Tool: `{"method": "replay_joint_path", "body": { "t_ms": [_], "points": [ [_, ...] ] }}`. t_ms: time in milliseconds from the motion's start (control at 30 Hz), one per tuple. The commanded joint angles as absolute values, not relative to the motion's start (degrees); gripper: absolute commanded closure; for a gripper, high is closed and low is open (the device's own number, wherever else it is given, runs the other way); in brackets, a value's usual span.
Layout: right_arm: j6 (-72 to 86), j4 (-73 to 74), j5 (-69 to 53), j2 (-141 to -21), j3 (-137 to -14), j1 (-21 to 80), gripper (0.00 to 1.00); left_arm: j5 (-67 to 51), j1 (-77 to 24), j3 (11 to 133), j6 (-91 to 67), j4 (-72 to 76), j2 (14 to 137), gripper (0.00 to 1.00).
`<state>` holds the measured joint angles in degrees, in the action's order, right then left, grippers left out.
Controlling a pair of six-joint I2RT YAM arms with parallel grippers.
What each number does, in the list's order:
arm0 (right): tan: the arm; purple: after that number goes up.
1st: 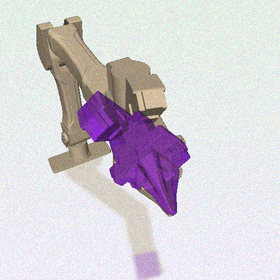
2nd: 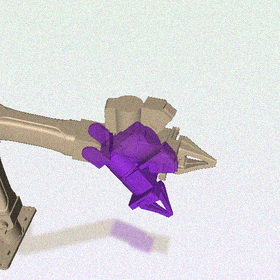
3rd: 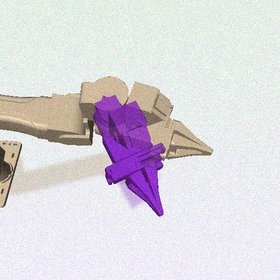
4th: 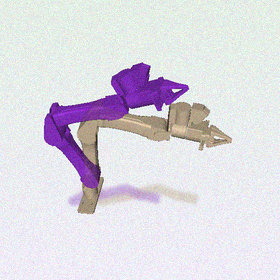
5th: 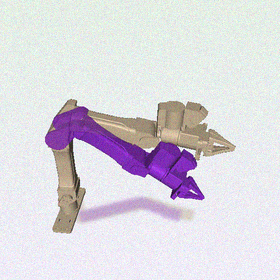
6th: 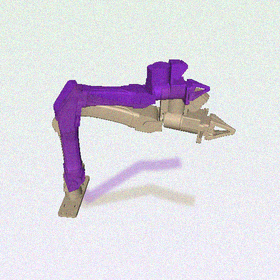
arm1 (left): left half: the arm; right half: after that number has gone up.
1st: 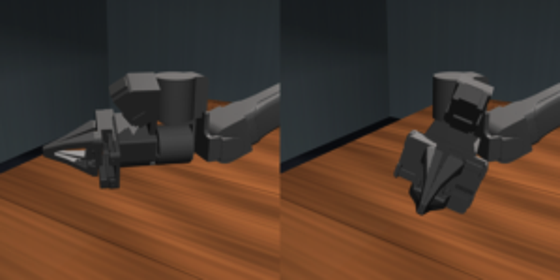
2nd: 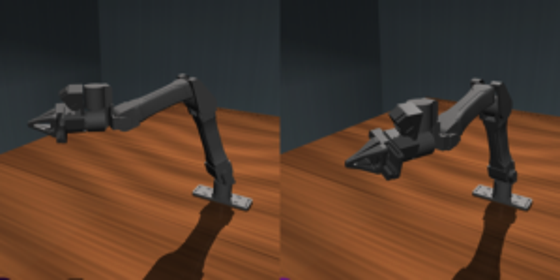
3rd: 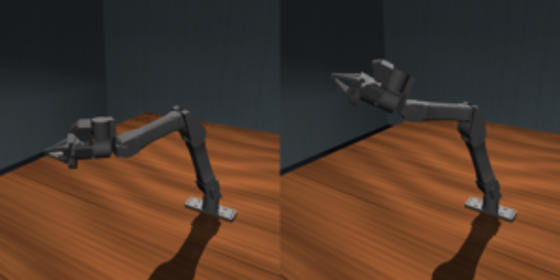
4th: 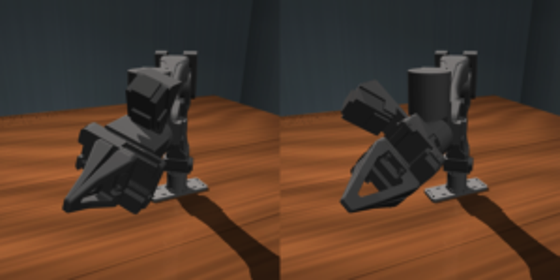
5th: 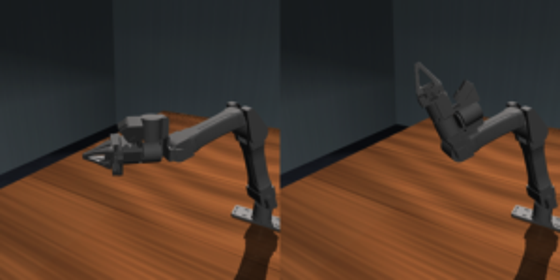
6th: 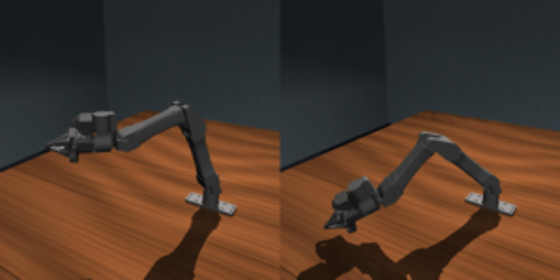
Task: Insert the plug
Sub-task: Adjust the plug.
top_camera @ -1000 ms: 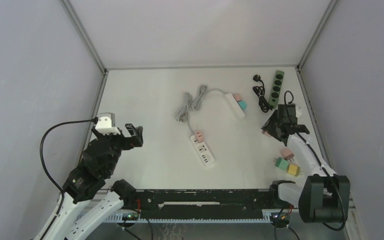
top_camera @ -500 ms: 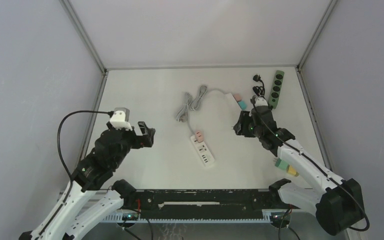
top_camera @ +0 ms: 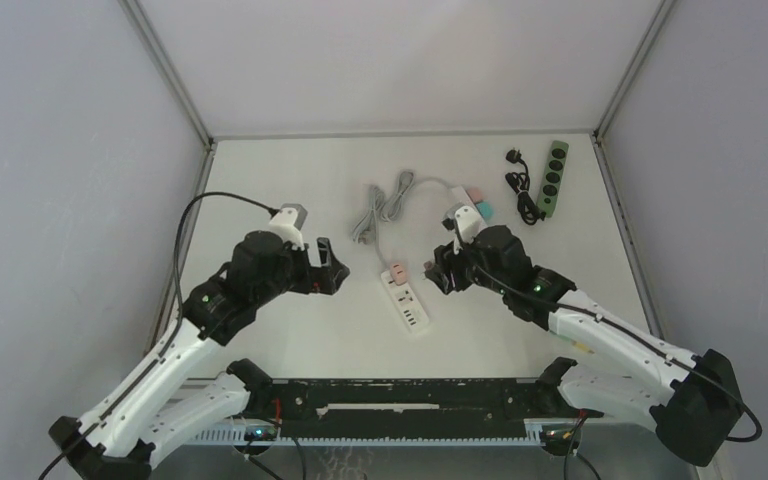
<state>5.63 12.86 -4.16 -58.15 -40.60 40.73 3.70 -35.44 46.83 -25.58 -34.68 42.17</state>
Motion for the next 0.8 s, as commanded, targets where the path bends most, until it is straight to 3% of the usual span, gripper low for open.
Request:
{"method": "replay_joint_path", "body": {
  "t_ms": [0,267,400,767],
  "points": [
    [-3.0,6.6,-6.9,-56.8,-41.5,43.9,0.62,-4.3,-35.1,52.6,-26.6,-31.3,45.9,0.00],
    [-13.5,0.6,-9.8,-58.4,-41.5,49.0,0.61,-11.4,-35.2,55.7,-26.9,-28.3,52.0,0.00],
    [-18.1,-1.3,-12.3,-59.0,-41.5,50.8,0.65,-15.8,-35.2,56.0,-27.9,-26.0,55.1,0.01],
    [-22.4,-3.4,-15.0,-58.7,-41.5,53.8,0.65,-26.0,-35.3,56.3,-29.6,-20.8,60.7,0.08]
  ]
}}
